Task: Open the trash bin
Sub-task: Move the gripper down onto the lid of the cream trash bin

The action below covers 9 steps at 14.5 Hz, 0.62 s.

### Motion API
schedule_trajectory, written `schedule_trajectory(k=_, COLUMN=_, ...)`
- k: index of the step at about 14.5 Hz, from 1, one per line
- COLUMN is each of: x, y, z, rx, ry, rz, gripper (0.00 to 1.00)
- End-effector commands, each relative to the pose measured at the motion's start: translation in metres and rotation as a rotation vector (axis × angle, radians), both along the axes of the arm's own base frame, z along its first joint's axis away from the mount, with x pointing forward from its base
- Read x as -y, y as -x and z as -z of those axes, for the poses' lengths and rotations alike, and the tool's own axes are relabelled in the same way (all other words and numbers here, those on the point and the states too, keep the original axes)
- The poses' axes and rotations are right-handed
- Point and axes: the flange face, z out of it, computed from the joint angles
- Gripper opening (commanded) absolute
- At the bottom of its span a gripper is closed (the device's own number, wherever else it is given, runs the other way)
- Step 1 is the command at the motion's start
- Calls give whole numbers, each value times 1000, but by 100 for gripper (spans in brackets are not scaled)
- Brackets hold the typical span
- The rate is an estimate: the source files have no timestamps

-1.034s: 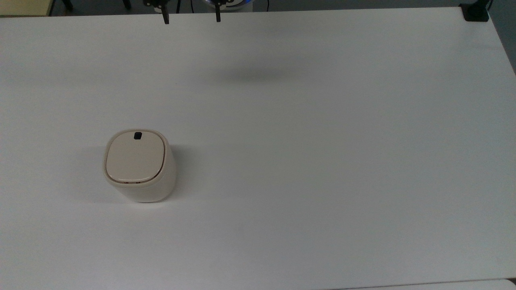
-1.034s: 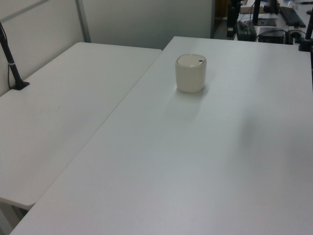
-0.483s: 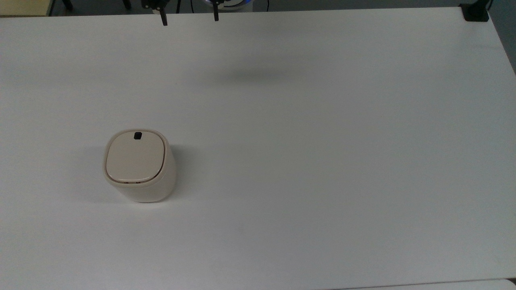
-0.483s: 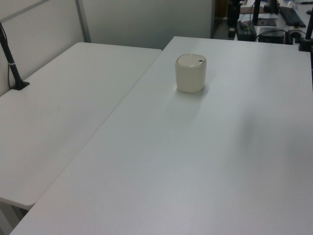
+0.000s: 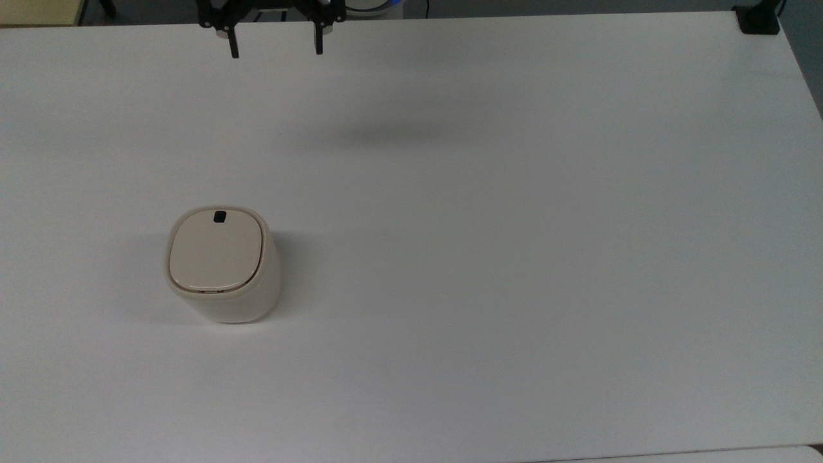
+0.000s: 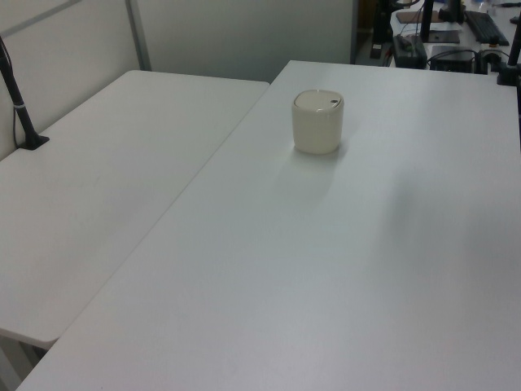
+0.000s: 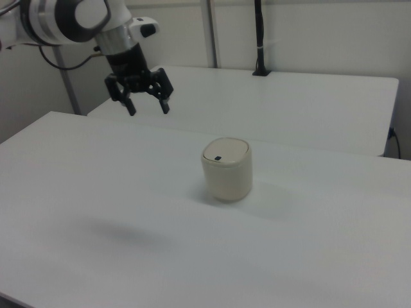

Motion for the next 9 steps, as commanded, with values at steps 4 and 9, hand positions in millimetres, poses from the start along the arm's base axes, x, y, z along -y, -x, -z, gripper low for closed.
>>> schedule_trajectory(k=4, x=50, y=-24, z=16, rx=138, ry=-16, rz=161, gripper=36)
schedule_trajectory(k=9, x=56, y=-55, z=55, rx=273, ry=-82, rz=385, gripper=0)
